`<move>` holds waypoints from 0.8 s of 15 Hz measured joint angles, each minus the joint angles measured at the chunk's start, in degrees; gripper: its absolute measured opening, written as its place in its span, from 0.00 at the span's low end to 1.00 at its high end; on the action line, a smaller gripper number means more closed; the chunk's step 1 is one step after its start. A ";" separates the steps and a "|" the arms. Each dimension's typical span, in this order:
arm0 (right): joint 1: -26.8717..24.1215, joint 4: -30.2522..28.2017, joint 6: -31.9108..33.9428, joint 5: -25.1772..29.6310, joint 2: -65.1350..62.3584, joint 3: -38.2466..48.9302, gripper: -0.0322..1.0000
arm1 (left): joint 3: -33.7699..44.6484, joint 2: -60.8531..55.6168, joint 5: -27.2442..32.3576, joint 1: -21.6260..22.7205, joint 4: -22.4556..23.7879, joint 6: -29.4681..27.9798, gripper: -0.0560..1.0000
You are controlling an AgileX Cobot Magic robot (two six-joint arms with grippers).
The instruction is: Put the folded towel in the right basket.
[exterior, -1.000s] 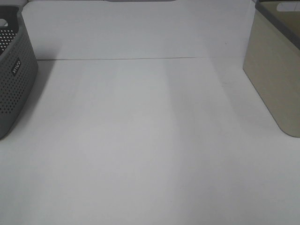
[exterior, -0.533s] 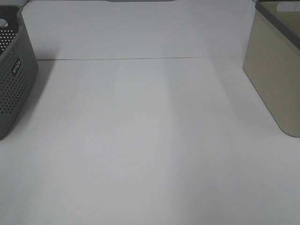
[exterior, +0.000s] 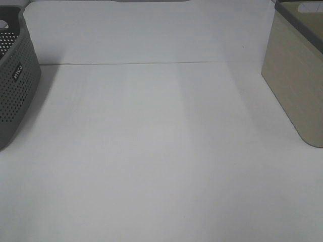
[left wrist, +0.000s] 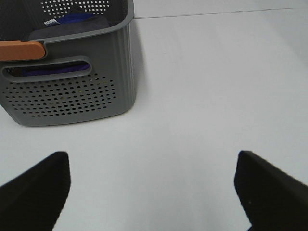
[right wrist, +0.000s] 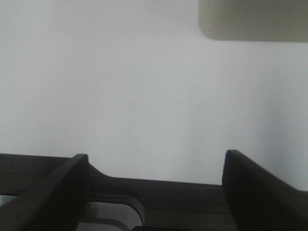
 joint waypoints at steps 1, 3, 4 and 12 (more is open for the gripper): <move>0.00 0.00 0.11 0.06 -4.58 3.61 0.73 | 0.00 0.00 0.00 0.00 0.00 0.00 0.88; 0.00 -0.11 0.17 -0.69 -14.44 11.06 0.73 | 0.00 0.00 0.00 0.00 0.00 0.00 0.88; 0.00 -0.23 0.17 -1.49 -18.96 14.15 0.73 | 0.00 0.00 0.00 0.00 0.00 0.00 0.88; 0.00 0.17 2.58 -8.08 -39.99 18.45 0.73 | 0.00 0.00 0.00 0.00 0.00 0.00 0.88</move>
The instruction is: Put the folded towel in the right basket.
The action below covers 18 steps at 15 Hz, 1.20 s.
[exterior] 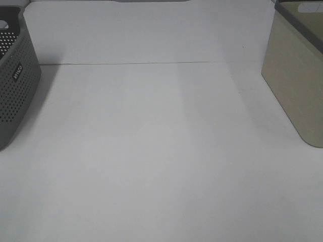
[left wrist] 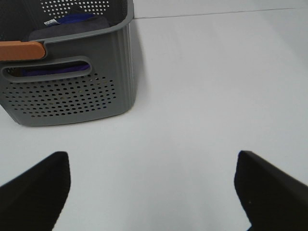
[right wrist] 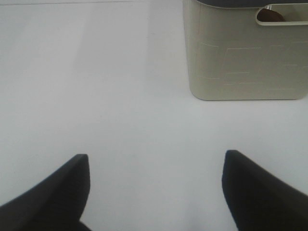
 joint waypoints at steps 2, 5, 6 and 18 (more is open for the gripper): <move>0.00 -0.29 0.06 -0.06 -0.06 0.00 0.73 | 0.00 0.00 0.00 0.00 0.00 0.00 0.88; 0.00 -3.15 2.75 -0.11 -0.06 0.00 0.73 | 0.00 0.00 0.00 0.00 0.00 0.00 0.88; 0.00 -3.15 2.75 -0.17 -0.06 0.00 0.73 | 0.00 0.00 0.00 0.00 0.00 0.00 0.88; 0.00 -2.69 2.52 -0.29 -0.06 0.00 0.73 | 0.00 0.00 0.00 0.00 0.00 0.00 0.88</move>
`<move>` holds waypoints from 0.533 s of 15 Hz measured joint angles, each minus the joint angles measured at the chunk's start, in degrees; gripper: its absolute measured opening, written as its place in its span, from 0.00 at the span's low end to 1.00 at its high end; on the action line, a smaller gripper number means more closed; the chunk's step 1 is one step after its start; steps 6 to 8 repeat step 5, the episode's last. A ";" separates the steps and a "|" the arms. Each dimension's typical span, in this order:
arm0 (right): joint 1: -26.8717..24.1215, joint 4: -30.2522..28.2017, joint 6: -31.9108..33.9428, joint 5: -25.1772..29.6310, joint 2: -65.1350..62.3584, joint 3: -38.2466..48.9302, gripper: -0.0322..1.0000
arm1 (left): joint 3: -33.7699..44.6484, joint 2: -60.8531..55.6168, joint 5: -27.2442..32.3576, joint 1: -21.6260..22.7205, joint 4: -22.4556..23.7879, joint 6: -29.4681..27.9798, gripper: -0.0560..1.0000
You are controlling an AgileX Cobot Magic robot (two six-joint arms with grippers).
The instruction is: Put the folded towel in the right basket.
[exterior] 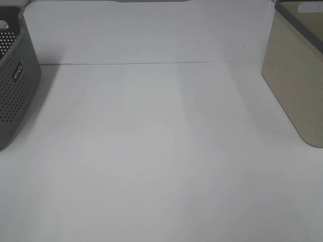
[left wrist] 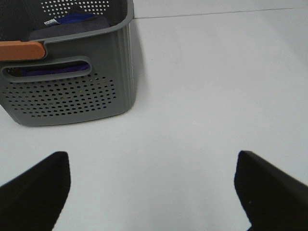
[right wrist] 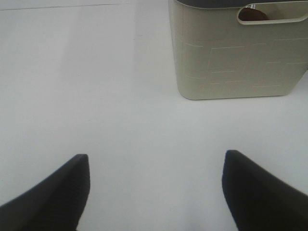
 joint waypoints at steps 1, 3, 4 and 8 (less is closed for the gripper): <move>0.00 0.00 0.00 0.00 0.00 0.00 0.73 | 0.00 0.00 0.00 0.00 0.00 0.00 0.88; 0.00 0.00 0.00 0.00 0.00 0.00 0.73 | 0.00 0.00 0.00 0.00 0.00 0.00 0.88; 0.00 0.00 0.00 0.00 0.00 0.00 0.73 | 0.00 0.00 0.00 0.00 0.00 0.00 0.88; 0.00 0.00 0.00 -0.06 0.00 0.00 0.73 | 0.00 0.00 0.00 0.00 0.00 0.00 0.88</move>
